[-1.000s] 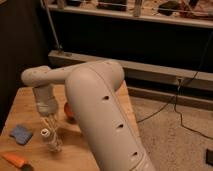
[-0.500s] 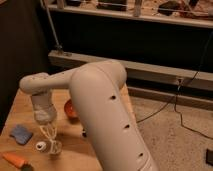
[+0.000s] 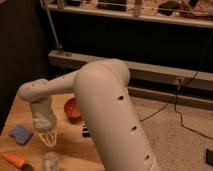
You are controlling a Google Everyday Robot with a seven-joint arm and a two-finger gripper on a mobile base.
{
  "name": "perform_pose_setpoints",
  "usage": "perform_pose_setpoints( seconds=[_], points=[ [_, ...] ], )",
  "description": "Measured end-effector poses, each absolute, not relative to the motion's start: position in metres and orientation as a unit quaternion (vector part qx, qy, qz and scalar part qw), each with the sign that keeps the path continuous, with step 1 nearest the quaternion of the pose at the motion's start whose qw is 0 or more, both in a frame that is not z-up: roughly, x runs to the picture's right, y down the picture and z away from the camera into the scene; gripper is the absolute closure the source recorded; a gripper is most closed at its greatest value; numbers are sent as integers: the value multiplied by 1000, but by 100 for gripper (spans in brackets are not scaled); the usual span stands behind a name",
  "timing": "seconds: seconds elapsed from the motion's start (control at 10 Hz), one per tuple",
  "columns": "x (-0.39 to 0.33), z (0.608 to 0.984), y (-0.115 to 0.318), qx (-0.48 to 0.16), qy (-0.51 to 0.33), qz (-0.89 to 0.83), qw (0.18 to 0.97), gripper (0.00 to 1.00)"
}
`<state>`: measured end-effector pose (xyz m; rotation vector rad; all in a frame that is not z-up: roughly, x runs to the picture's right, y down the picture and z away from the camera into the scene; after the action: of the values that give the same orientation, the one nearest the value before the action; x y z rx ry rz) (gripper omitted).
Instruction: Knock the bottle over
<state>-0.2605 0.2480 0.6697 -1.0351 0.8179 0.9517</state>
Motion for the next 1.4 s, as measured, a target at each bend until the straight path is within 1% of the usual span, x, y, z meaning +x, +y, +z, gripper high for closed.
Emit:
perform_pose_setpoints(
  seconds=[0.1,0.4,0.5,0.6,0.7,0.8,0.9,1.1,1.3,1.4],
  points=[
    [-259,671,245,-456,360,430,692,100],
    [-257,678,220,-424,321,450,718,100],
    [-256,679,219,-422,320,450,719,95],
    [-257,678,219,-423,319,449,719,88],
    [-258,678,220,-423,319,449,720,78],
    [-257,678,220,-423,319,449,720,66],
    [-257,678,220,-423,319,449,720,58],
    [-257,678,220,-423,319,448,720,36],
    [-258,678,220,-423,319,448,720,22],
    [-258,678,220,-423,319,448,720,20]
  ],
)
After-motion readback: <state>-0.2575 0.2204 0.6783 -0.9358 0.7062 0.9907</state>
